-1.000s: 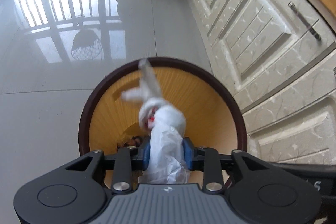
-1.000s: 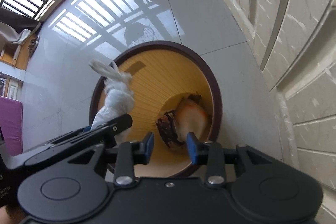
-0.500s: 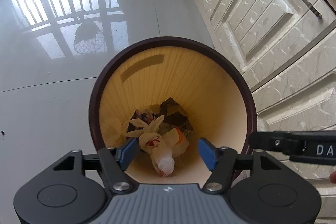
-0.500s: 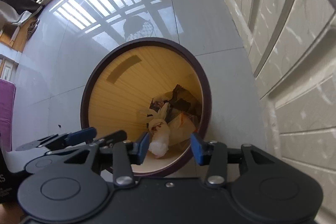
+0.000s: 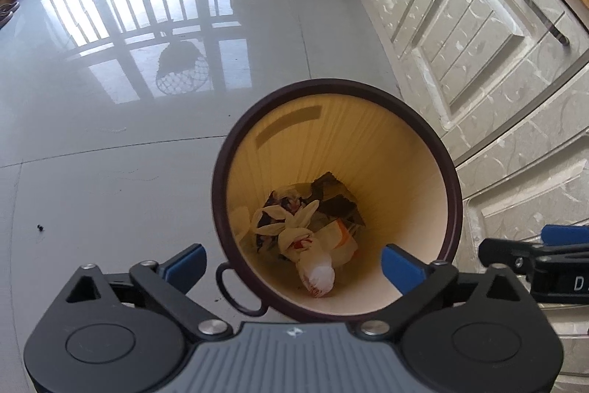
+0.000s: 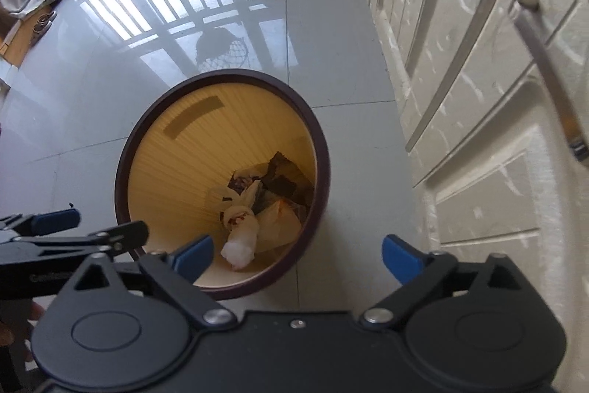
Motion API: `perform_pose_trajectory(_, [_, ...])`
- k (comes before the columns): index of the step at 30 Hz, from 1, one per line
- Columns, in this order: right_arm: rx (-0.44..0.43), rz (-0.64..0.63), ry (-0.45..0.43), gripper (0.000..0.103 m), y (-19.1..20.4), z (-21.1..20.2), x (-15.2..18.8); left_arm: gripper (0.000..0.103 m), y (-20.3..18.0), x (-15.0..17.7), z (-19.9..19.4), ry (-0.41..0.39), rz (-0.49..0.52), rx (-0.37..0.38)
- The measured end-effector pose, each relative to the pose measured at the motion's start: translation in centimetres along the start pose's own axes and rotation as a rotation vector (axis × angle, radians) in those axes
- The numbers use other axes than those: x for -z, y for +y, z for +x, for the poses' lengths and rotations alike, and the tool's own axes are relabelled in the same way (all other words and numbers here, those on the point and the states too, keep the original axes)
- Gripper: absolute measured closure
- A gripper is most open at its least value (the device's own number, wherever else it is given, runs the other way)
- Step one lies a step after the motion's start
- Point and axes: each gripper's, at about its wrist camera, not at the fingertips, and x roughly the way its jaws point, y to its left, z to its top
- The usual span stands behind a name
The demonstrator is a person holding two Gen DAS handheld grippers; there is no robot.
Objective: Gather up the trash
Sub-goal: 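Move both open tools back toward the trash on the mattress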
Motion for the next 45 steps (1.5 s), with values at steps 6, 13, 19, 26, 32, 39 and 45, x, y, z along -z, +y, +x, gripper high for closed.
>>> perform_pose_trajectory(6, [0.035,-0.039,-0.027,0.002,0.3,-1.8,0.5,0.000,0.5,0.5,-2.2,-0.012,-0.024,0.010])
perform_pose_trajectory(13, [0.050,-0.059,-0.070,0.001,0.7,-4.4,1.0,0.000,0.9,1.3,-4.8,-0.028,-0.045,0.007])
perform_pose_trajectory(19, [0.046,-0.071,-0.115,0.001,1.1,-7.0,1.5,0.000,1.1,2.1,-6.8,-0.044,-0.056,-0.012])
perform_pose_trajectory(26, [0.035,-0.117,-0.163,0.001,2.1,-9.9,2.3,0.000,1.9,3.0,-9.9,-0.094,-0.080,-0.028])
perform_pose_trajectory(32, [0.024,-0.123,-0.211,0.001,2.5,-12.6,3.2,0.000,2.1,3.4,-13.2,-0.165,-0.080,-0.038])
perform_pose_trajectory(39, [0.015,-0.125,-0.321,0.001,2.5,-16.6,3.8,0.000,1.2,4.0,-17.1,-0.266,-0.060,-0.038])
perform_pose_trajectory(45, [0.021,-0.126,-0.437,0.001,2.3,-20.1,4.6,0.000,0.0,4.5,-20.3,-0.357,-0.045,-0.016])
